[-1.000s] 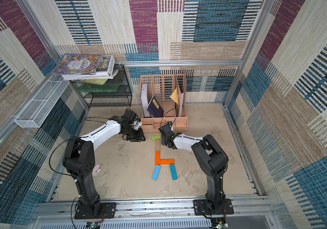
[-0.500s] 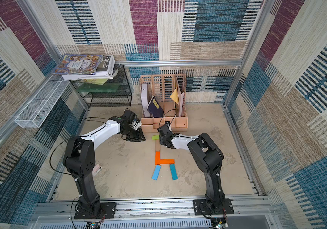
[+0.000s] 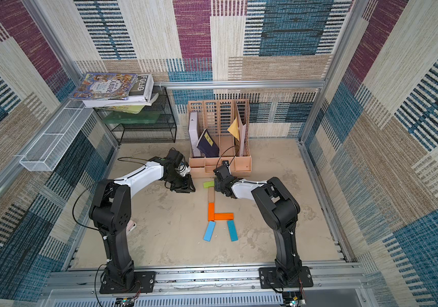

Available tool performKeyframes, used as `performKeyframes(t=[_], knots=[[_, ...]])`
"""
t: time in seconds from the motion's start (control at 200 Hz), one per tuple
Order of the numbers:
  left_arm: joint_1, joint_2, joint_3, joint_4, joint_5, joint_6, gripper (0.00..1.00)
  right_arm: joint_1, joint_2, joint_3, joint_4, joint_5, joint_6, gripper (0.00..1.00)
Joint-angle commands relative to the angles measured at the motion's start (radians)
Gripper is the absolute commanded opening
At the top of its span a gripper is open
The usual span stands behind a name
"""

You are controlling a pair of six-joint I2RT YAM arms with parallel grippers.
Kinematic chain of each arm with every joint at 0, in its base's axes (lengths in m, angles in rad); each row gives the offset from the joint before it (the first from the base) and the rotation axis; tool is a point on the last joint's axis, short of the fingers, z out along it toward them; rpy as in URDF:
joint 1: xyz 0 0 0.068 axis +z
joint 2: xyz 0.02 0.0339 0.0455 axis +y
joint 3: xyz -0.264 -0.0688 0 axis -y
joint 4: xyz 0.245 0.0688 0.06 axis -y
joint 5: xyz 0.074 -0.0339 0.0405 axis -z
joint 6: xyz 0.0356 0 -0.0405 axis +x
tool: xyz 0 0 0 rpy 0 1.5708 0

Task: Assemble a giraffe with building blocks
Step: Adjust the building block at the center of the board.

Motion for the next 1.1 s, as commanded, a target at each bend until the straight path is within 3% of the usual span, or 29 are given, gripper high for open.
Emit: performKeyframes(t=[0.0,1.092], knots=[[0.000,0.007,0.009,-0.012,0.011,0.004,0.34,0.000,0.009,0.001,-0.014,-0.064,-0.002,0.74],[0.000,0.017,0.019,-0.016,0.011,0.006,0.34,0.011,-0.011,-0.020,-0.015,-0.063,0.010,0.74]])
